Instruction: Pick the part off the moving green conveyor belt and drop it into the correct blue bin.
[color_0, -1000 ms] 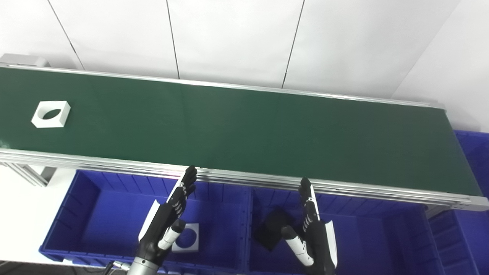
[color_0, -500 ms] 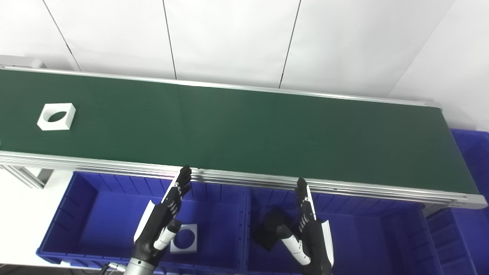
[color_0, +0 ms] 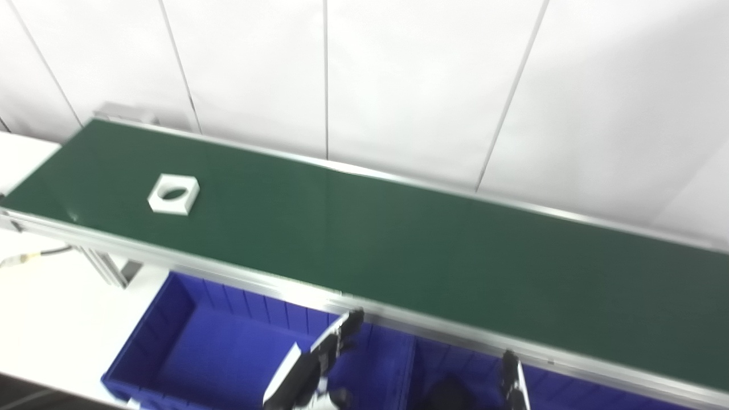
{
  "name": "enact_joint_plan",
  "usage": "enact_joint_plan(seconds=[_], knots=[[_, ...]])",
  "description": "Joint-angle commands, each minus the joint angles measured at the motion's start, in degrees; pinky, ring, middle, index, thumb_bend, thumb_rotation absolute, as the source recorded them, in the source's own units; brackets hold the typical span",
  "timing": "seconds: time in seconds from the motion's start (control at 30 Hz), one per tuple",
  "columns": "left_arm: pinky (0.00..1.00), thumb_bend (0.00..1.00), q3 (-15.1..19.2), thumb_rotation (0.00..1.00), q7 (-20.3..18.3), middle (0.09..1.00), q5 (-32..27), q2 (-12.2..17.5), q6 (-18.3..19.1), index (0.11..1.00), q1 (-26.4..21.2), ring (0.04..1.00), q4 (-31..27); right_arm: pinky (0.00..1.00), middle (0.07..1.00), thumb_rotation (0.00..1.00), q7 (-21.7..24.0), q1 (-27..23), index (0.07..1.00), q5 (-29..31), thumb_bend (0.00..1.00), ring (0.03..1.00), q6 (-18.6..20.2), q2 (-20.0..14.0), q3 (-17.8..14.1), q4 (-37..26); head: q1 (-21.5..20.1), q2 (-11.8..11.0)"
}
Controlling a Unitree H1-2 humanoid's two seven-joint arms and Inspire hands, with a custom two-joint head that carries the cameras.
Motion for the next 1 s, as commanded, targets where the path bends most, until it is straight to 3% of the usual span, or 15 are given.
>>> enact_joint_plan(seconds=[0.0, 0.3, 0.33, 0.63, 0.87, 0.97], knots=[[0.87, 0.92, -0.5, 0.72, 1.7, 0.94, 0.6, 0.0, -2.4, 0.916, -1.0, 0.928, -0.4, 1.0, 1.0, 0.91, 0.7, -0.4, 1.0, 0.1, 0.64, 1.0, -2.9, 0.6, -0.6, -0.5, 0.1, -0.5], [0.86, 0.92, -2.2, 0.71, 4.3, 0.931, 1.1, 1.0, -2.4, 0.908, -1.5, 0.923, 1.0, 1.0, 1.0, 0.92, 3.0, -0.4, 1.0, 1.0, 0.55, 1.0, -2.9, 1.8, -2.0, 0.9, 0.4, -4.1], [0.86, 0.92, -2.5, 0.71, 4.7, 0.93, 1.2, 1.1, -2.4, 0.908, -1.5, 0.923, 1.2, 1.0, 1.0, 0.92, 3.2, -0.3, 1.0, 1.0, 0.55, 1.0, -2.9, 2.0, -2.2, 1.1, 1.0, -5.2], [0.84, 0.92, -4.6, 0.7, 7.5, 0.915, 1.3, 2.1, -2.4, 0.892, -2.6, 0.908, 2.4, 1.0, 1.0, 0.95, 5.2, -0.7, 1.0, 1.5, 0.6, 1.0, -2.9, 3.2, -4.5, 3.2, 2.2, -7.4], [0.83, 0.94, -4.1, 0.7, 6.3, 0.922, -1.3, 2.0, -2.4, 0.89, -2.2, 0.908, -1.1, 1.0, 1.0, 0.95, 10.2, -0.9, 1.0, 3.7, 0.61, 1.0, -2.9, 4.7, -7.5, 4.1, 2.3, -8.1], [0.82, 0.93, -3.2, 0.66, 5.0, 0.923, -2.8, 1.7, -2.4, 0.891, -2.1, 0.902, -5.8, 1.0, 1.0, 0.97, 11.1, -0.9, 1.0, 3.3, 0.61, 1.0, -2.9, 5.3, -8.5, 4.2, 2.5, -8.2]])
